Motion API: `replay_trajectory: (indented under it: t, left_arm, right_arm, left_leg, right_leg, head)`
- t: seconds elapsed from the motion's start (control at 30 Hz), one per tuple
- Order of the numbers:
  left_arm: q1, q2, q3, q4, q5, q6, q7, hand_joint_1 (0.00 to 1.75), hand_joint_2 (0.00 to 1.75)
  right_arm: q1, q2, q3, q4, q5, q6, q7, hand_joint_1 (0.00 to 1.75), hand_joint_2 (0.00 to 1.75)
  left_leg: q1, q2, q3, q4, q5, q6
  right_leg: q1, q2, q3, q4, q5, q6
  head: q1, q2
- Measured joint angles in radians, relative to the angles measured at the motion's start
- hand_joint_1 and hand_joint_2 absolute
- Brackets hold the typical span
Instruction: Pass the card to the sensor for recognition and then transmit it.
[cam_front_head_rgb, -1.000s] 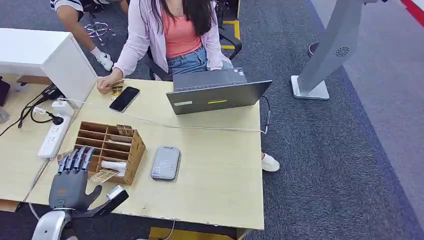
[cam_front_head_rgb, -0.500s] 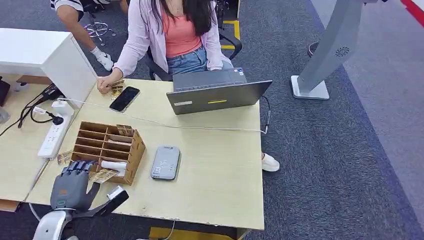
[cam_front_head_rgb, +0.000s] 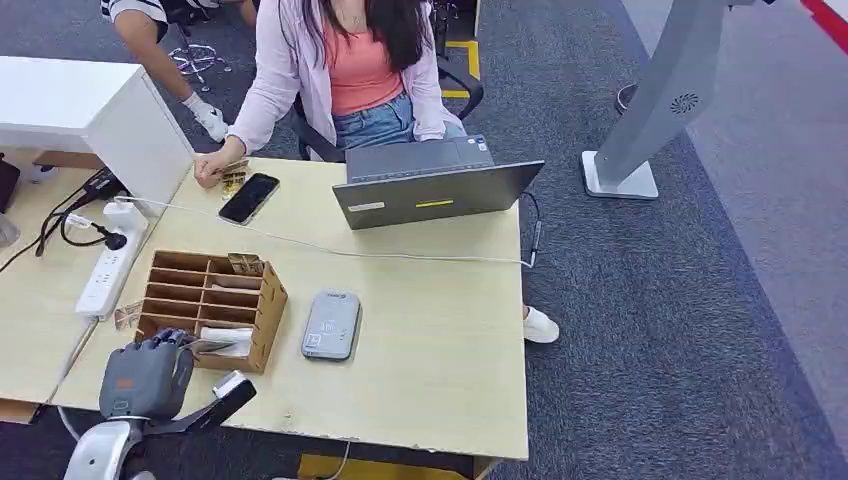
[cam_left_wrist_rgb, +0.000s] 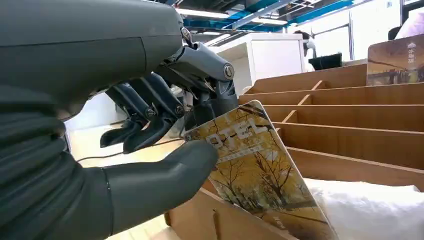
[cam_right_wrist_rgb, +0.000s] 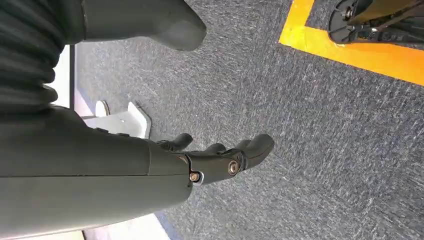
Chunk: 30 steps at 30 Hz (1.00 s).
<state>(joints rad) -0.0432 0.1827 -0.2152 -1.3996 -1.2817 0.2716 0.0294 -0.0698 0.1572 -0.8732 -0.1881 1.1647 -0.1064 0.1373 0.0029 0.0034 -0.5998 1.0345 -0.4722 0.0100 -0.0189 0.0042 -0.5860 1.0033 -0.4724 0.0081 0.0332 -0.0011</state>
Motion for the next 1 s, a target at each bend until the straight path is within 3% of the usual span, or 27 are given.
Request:
replay_trajectory:
  t: [0.03, 0.07, 0.23, 0.33, 0.5, 0.53, 0.63, 0.7, 1.0]
  left_arm:
    - [-0.002, 0.001, 0.0, 0.0, 0.002, 0.004, -0.007, 1.75, 1.75]
    - [-0.006, 0.002, 0.0, 0.0, 0.003, 0.01, -0.013, 1.75, 1.75]
    - [-0.071, 0.027, 0.006, -0.009, 0.008, 0.071, -0.042, 1.75, 1.75]
    - [-0.161, 0.06, 0.019, -0.027, 0.021, 0.068, -0.067, 1.75, 1.75]
    - [-0.352, 0.108, 0.019, -0.038, 0.047, -0.012, -0.084, 1.75, 1.75]
    - [-0.418, 0.114, 0.017, -0.035, 0.054, -0.05, -0.084, 1.75, 1.75]
    - [-0.625, 0.133, 0.005, -0.028, 0.072, -0.133, -0.062, 1.75, 1.75]
    - [-0.705, 0.136, -0.008, -0.021, 0.075, -0.153, -0.061, 1.75, 1.75]
    - [-0.832, 0.137, -0.058, 0.036, 0.058, -0.162, -0.024, 1.75, 1.75]
  right_arm:
    - [0.0, 0.0, 0.0, 0.0, 0.0, 0.0, 0.0, 0.0, 1.75]
    - [0.0, 0.0, 0.0, 0.0, 0.003, 0.0, 0.0, 0.0, 0.0]
    - [-0.001, 0.0, 0.0, 0.0, 0.015, 0.0, -0.018, 0.0, 0.0]
    - [-0.001, 0.0, 0.0, 0.0, 0.026, 0.002, -0.022, 0.0, 0.0]
    - [-0.008, 0.0, 0.0, 0.0, 0.04, 0.012, -0.029, 0.0, 0.0]
    - [-0.008, 0.0, 0.0, 0.0, 0.041, 0.013, -0.031, 0.0, 0.0]
    - [-0.015, 0.0, 0.0, 0.0, 0.051, 0.016, -0.035, 0.0, 0.0]
    - [-0.016, 0.0, 0.0, 0.0, 0.052, 0.017, -0.035, 0.0, 0.0]
    - [-0.016, 0.0, 0.003, 0.0, 0.079, 0.027, -0.034, 0.0, 0.0]
  left_leg:
    - [0.0, 0.0, 0.0, 0.0, 0.0, 0.0]
    - [0.0, 0.0, 0.0, 0.0, 0.0, 0.0]
    - [0.001, 0.0, 0.0, 0.0, 0.001, 0.0]
    - [0.001, -0.001, -0.001, 0.0, 0.003, 0.0]
    - [0.002, -0.001, 0.0, 0.001, 0.004, -0.002]
    - [0.006, -0.002, -0.006, 0.003, 0.006, -0.001]
    - [0.008, -0.004, -0.012, 0.004, 0.009, -0.002]
    - [0.007, -0.002, -0.01, 0.003, 0.009, -0.002]
    - [0.006, -0.001, -0.011, 0.003, 0.009, -0.003]
  right_leg:
    - [0.0, 0.0, 0.0, 0.0, 0.0, 0.0]
    - [0.0, 0.0, 0.0, 0.0, 0.0, 0.0]
    - [0.0, 0.0, 0.0, 0.0, 0.0, 0.0]
    - [0.001, -0.001, 0.0, 0.0, 0.001, -0.001]
    - [0.002, -0.001, -0.001, 0.0, 0.003, -0.002]
    - [0.005, -0.002, -0.004, 0.0, 0.006, -0.002]
    - [0.006, -0.004, -0.009, 0.0, 0.009, -0.004]
    - [0.005, -0.002, -0.008, 0.0, 0.009, -0.004]
    - [0.006, -0.001, -0.011, 0.0, 0.009, -0.004]
  head:
    - [0.0, 0.0]
    - [0.0, 0.0]
    - [0.0, 0.0]
    - [-0.001, 0.0]
    - [-0.005, 0.0]
    - [-0.008, 0.0]
    - [0.006, 0.0]
    - [-0.001, 0.0]
    - [0.002, 0.0]
